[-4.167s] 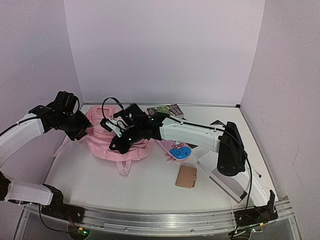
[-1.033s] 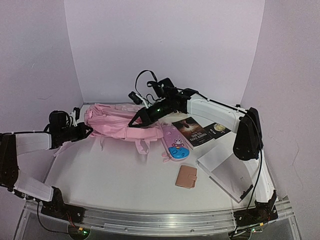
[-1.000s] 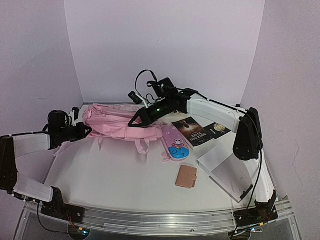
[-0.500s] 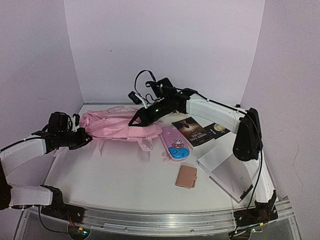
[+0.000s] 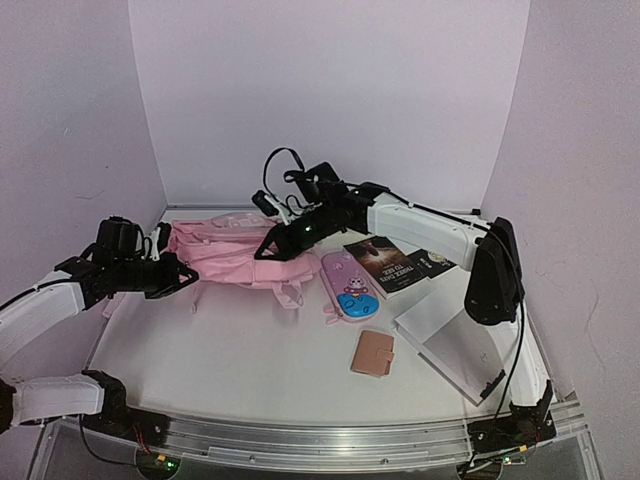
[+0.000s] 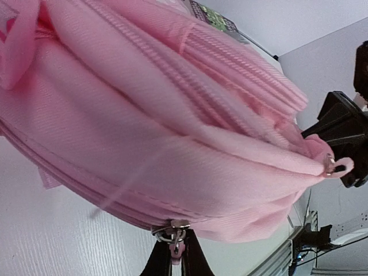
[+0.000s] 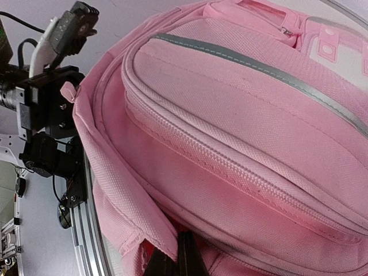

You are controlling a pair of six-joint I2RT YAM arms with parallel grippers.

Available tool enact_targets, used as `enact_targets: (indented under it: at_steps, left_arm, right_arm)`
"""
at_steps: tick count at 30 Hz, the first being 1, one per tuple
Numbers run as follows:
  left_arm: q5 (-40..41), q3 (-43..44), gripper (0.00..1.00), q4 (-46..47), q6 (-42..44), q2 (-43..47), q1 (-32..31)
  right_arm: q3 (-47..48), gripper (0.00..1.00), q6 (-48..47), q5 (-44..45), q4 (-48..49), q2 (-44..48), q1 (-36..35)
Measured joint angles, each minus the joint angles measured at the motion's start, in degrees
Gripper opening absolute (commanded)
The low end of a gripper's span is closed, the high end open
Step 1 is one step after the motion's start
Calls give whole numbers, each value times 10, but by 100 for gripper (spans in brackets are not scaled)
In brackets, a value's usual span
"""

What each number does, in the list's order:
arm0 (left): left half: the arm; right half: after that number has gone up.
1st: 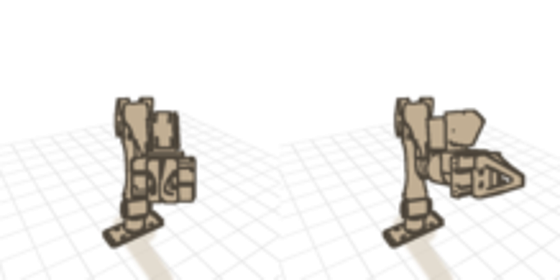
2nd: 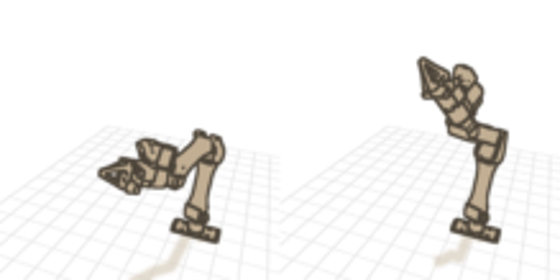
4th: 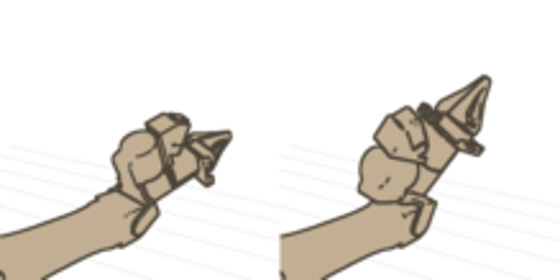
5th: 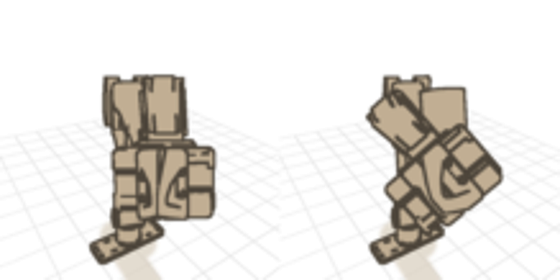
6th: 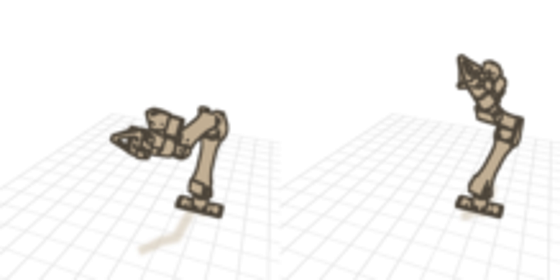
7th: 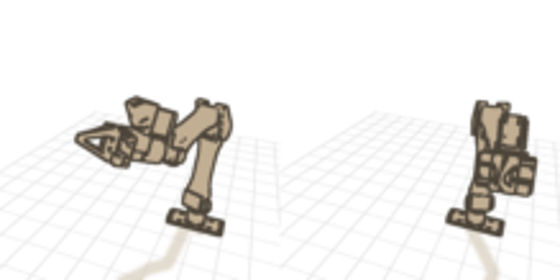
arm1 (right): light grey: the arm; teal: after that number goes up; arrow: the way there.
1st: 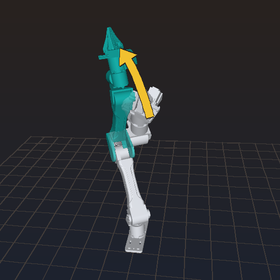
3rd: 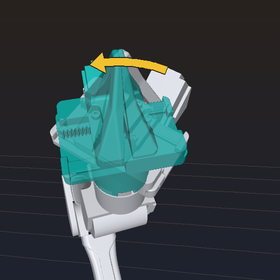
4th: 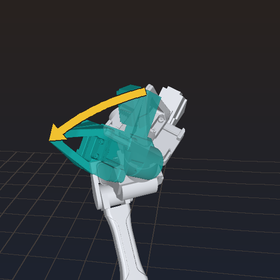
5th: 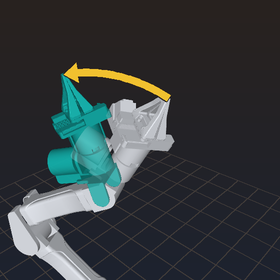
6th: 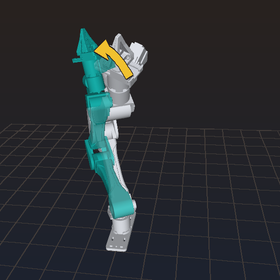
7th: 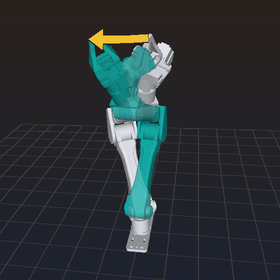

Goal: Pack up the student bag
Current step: Unzip the student bag at the center of the board.

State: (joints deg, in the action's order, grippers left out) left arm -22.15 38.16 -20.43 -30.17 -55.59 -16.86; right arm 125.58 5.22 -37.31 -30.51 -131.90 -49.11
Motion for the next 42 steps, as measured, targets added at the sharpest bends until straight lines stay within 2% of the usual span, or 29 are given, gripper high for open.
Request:
enact_targets:
  at_steps: [7, 12, 21, 25, 36, 42]
  left_arm:
    - [-26, 26, 0, 1, -5, -23, -48]
    - [-10, 59, 0, 3, -4, -58, -114]
    - [15, 70, 0, 45, -20, -113, -179]
    - [51, 84, 0, 41, -26, -142, -216]
    - [116, 87, 0, 40, -52, -150, -233]
    - [124, 82, 0, 50, -73, -150, -236]
  right_arm:
    - [-6, 0, 2, 25, 1, 0, -8]
    - [-6, 0, 6, 37, -2, -1, -10]
    - [-6, 0, 19, 53, -5, -17, -27]
    - [-6, 0, 27, 58, -13, -28, -31]
    - [-6, 0, 55, 52, 6, -41, -32]
    - [-10, 0, 55, 44, 13, -42, -32]
